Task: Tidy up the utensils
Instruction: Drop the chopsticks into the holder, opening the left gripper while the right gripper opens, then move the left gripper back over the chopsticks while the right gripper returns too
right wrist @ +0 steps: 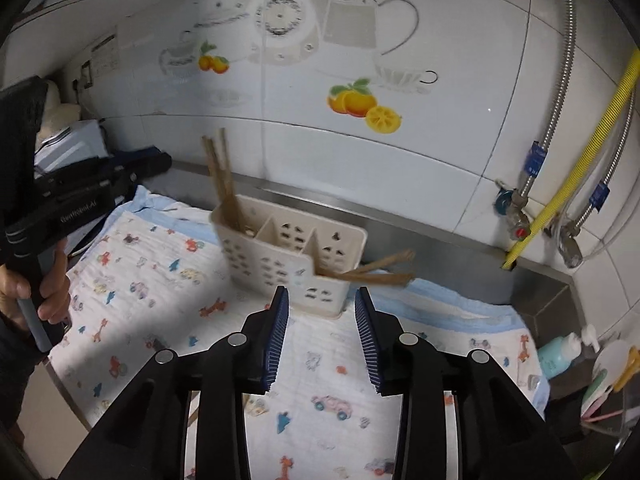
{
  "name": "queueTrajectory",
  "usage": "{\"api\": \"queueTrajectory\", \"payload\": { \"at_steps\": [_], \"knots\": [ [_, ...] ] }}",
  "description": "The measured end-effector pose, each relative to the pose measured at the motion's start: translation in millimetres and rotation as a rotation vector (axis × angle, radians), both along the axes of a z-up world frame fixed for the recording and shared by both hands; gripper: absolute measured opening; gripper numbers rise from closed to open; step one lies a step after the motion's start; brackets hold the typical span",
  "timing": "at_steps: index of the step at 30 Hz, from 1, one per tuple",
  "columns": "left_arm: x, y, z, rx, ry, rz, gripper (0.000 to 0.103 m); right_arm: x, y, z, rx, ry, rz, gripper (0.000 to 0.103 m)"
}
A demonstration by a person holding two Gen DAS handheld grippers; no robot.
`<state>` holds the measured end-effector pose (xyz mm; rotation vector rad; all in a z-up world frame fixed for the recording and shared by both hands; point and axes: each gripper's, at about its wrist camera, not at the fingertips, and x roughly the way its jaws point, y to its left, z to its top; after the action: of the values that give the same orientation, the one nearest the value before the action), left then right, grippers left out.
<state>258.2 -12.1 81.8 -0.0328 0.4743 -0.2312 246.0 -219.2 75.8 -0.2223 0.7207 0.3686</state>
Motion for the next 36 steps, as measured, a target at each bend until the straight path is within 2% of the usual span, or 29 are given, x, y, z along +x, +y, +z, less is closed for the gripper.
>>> {"api": "queueTrajectory", "payload": {
  "at_steps": [9, 18, 27, 36],
  "knots": [
    [-47, 8, -43, 0.005, 0.048, 0.005, 0.026, -57, 10, -48, 0.048, -0.015, -0.001, 0.035],
    [-75, 14, -104, -0.034, 0.160, 0.002, 0.026, -96, 26, -117, 0.087, 0.029, -0.037, 0.035],
    [-82, 11, -160, -0.048, 0.284, -0.021, 0.026, -102, 40, -170, 0.098, 0.077, -0.081, 0.035],
    [-75, -2, -199, -0.053, 0.379, -0.072, 0.026, -86, 50, -198, 0.118, 0.139, -0.106, 0.028]
  ]
}}
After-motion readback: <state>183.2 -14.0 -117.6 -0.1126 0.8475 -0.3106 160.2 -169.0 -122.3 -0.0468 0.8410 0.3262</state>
